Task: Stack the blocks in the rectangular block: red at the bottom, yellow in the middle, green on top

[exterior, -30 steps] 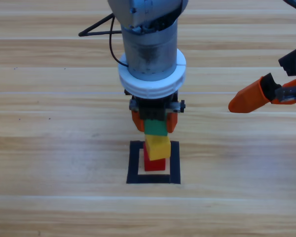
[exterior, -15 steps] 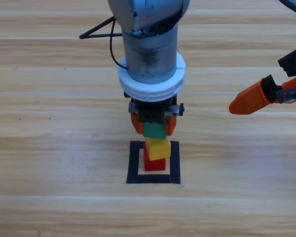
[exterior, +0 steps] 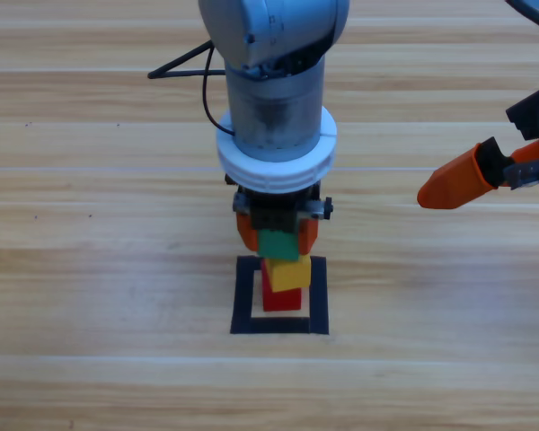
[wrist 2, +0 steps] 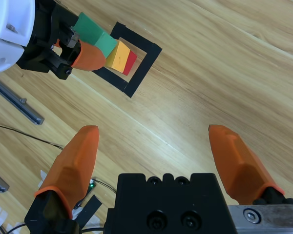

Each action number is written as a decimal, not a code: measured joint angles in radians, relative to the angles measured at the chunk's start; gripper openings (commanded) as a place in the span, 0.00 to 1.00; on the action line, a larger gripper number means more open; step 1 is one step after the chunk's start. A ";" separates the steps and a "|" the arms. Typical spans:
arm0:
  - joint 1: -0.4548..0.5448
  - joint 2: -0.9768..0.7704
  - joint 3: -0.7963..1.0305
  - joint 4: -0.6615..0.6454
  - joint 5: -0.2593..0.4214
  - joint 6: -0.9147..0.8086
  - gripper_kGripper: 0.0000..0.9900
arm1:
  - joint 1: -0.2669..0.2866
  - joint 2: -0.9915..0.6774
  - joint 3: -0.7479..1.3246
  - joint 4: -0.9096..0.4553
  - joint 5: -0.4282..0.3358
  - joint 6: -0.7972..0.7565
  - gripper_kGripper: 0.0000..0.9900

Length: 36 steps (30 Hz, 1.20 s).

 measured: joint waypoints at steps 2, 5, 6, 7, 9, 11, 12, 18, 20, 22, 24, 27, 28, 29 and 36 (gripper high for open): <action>0.000 0.000 0.004 0.000 0.000 0.000 0.00 | 0.000 0.000 0.000 0.000 0.000 0.000 1.00; 0.000 0.000 0.004 0.000 0.000 0.000 0.00 | 0.000 0.000 0.000 0.000 0.000 0.000 1.00; 0.000 0.001 0.004 0.000 0.000 0.000 0.00 | 0.000 0.000 0.000 0.000 0.000 0.000 1.00; 0.000 0.001 0.004 0.000 0.000 0.000 0.00 | 0.000 0.000 0.000 0.000 0.000 0.000 1.00; 0.000 0.001 0.006 0.000 0.000 0.000 0.00 | 0.000 0.000 0.000 0.000 0.000 0.000 1.00; 0.000 0.002 0.007 0.000 0.000 0.000 0.00 | 0.000 0.000 0.000 0.000 0.000 0.000 1.00; 0.000 0.002 0.007 0.000 0.000 0.000 0.00 | 0.000 0.000 0.000 0.000 0.000 0.000 1.00; 0.000 0.008 0.007 -0.001 0.000 0.000 0.00 | 0.000 0.000 0.000 0.000 0.001 0.000 1.00; 0.000 0.012 0.007 -0.001 0.000 0.000 0.00 | 0.000 0.001 0.000 0.000 0.001 0.000 1.00; 0.000 0.013 0.006 -0.002 0.000 0.000 0.00 | 0.000 0.001 0.000 0.000 0.000 0.000 1.00; 0.000 0.013 0.006 -0.002 0.000 0.000 0.02 | 0.000 0.001 0.000 0.000 0.000 0.000 1.00; 0.000 0.013 0.006 -0.002 0.000 0.000 0.13 | 0.000 0.001 0.000 0.000 -0.001 0.000 1.00; 0.000 0.013 0.006 -0.002 0.000 0.000 0.22 | 0.000 0.001 0.000 0.000 -0.001 0.000 1.00; 0.000 0.013 0.006 -0.002 0.000 0.000 0.33 | 0.000 0.001 0.000 0.000 -0.001 0.000 1.00; 0.000 0.013 0.007 -0.002 0.000 -0.001 0.96 | 0.000 0.001 0.000 0.000 -0.001 0.000 1.00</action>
